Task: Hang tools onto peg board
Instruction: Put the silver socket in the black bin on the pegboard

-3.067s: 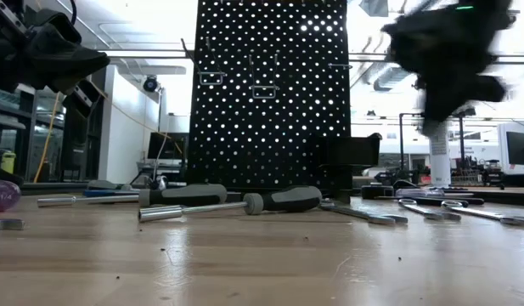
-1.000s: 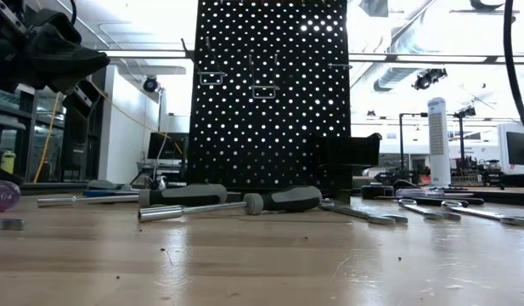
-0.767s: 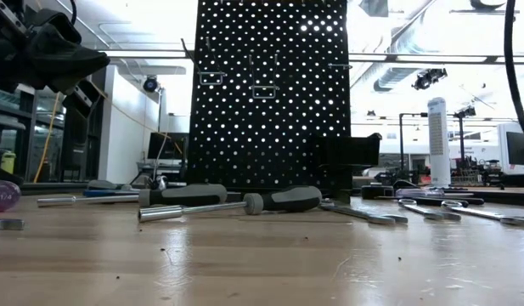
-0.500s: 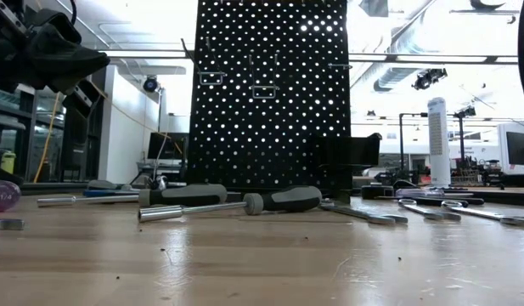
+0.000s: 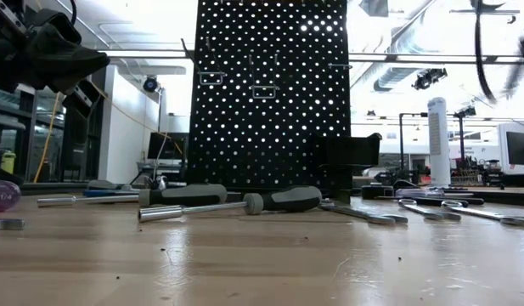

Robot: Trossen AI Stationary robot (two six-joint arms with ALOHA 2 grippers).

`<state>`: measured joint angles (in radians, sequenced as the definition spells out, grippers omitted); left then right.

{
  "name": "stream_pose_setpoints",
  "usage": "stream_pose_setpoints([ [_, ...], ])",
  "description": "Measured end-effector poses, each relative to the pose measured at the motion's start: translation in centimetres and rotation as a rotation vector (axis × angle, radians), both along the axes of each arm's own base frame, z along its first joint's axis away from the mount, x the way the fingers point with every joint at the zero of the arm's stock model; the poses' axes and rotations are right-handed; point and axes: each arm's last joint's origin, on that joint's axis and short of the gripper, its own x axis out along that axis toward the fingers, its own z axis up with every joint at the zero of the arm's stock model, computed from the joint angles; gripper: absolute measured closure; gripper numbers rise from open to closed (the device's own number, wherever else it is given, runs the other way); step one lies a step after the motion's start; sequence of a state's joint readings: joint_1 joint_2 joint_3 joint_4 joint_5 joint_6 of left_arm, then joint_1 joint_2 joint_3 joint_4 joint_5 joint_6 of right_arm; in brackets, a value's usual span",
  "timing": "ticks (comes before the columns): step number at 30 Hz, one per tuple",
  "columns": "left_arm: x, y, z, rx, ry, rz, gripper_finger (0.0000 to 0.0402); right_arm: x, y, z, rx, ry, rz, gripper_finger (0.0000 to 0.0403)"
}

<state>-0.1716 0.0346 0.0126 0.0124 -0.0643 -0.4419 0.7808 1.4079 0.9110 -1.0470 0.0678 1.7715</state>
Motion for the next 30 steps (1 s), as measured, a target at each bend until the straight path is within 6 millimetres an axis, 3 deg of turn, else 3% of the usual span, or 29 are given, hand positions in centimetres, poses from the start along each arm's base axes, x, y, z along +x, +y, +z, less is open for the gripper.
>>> stream_pose_setpoints([
  [3, 0.0, 0.0, 0.0, 0.0, 0.0, 0.0, 0.0402, 0.3, -3.2, 3.0, -0.115, -0.232, -0.063, 0.0362],
  [7, 0.0, 0.0, 0.0, 0.0, 0.0, -0.001, 0.0401, 0.8, -7.6, 5.6, -0.245, -0.448, -0.186, 0.0362],
  [13, 0.0, 0.0, 0.0, 0.0, 0.0, -0.001, 0.0402, 4.1, -12.3, 7.1, -0.301, -0.586, -0.109, 0.0362],
  [18, 0.0, 0.0, 0.0, 0.0, 0.0, 0.0, 0.0402, 7.9, -15.3, 6.2, -0.261, -0.634, -0.032, 0.0362],
  [24, 0.0, 0.0, 0.0, 0.0, 0.0, 0.0, 0.0401, 9.9, -17.4, 3.1, -0.242, -0.495, -0.053, 0.0357],
  [30, 0.0, 0.0, 0.0, 0.0, 0.0, 0.0, 0.0401, 11.0, -17.8, 2.3, -0.255, -0.51, -0.064, 0.026],
])
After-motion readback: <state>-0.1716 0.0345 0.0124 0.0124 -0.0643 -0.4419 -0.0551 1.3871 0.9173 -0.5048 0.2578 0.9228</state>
